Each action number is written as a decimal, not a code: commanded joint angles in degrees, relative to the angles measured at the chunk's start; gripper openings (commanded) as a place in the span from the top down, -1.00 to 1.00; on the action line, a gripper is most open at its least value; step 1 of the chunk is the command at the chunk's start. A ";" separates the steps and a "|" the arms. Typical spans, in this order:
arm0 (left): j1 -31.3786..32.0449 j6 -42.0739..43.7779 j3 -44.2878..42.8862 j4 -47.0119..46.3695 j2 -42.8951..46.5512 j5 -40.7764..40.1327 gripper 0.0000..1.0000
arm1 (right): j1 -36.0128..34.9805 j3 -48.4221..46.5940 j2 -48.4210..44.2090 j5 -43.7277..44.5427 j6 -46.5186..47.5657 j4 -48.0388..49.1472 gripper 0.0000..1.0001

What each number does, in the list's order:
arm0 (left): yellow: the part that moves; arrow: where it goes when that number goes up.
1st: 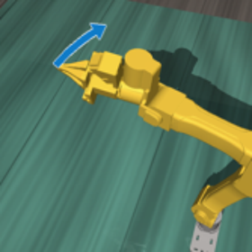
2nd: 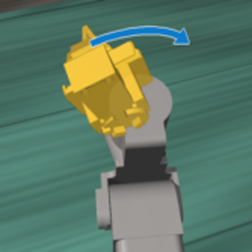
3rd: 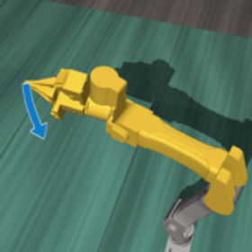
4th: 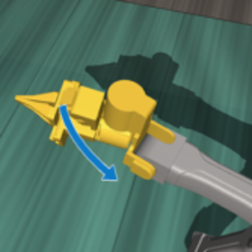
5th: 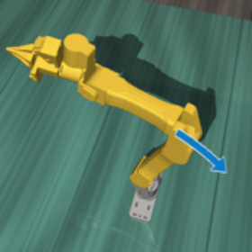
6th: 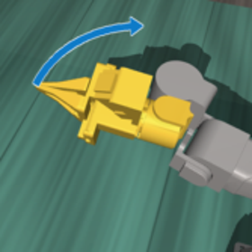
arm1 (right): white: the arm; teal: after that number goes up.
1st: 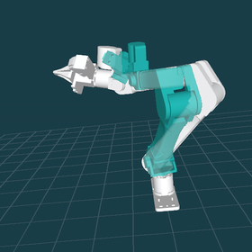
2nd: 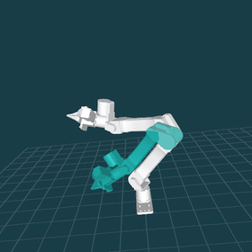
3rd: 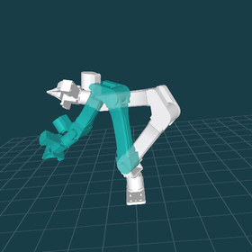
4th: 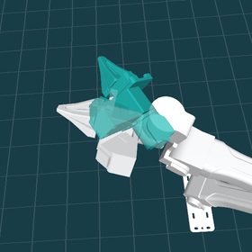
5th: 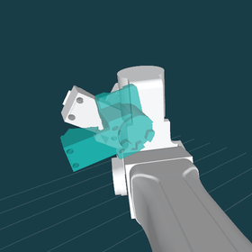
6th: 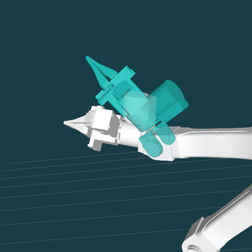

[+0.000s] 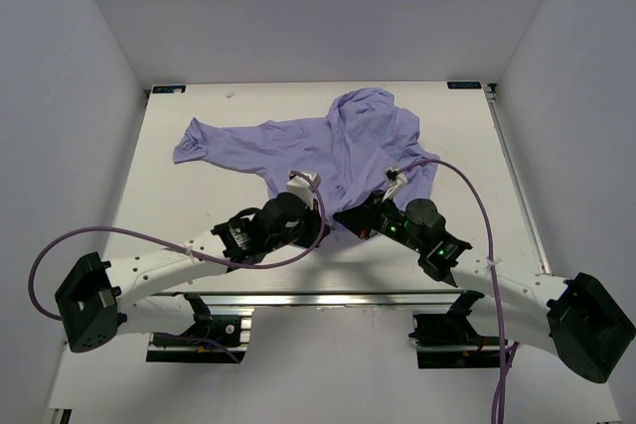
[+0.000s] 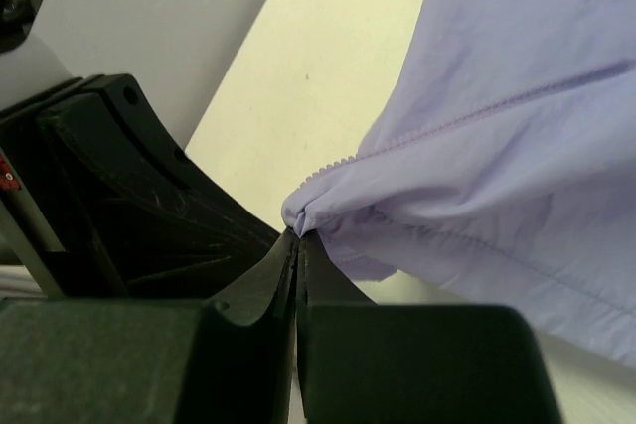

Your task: Zip up the jacket

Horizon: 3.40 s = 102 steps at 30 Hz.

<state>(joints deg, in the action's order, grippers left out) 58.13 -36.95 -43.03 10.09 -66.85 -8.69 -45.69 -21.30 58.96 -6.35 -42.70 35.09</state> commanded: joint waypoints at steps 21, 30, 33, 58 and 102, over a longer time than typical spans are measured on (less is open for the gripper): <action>0.41 -2.95 1.98 3.71 3.48 10.36 1.00 | -0.27 -1.11 -0.60 -16.59 0.25 -8.19 0.40; 0.41 -2.78 1.98 3.18 3.48 10.97 1.00 | -0.36 -0.59 -0.86 -14.31 -0.72 -6.36 1.00; 0.41 -2.69 2.16 3.10 3.66 11.41 1.00 | -0.36 0.11 -0.95 -14.04 -2.12 -3.12 1.00; 0.85 -4.27 6.20 3.97 5.06 21.35 1.00 | -0.45 8.03 -8.60 3.01 -10.91 16.07 1.00; -14.27 -22.38 17.71 -39.35 0.05 45.52 -0.52 | -1.51 13.04 -18.88 0.02 -14.17 7.71 1.00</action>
<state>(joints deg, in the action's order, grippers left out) 43.99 -58.85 -25.43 -26.09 -67.79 35.83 -46.83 -8.05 41.01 -7.18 -56.49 40.47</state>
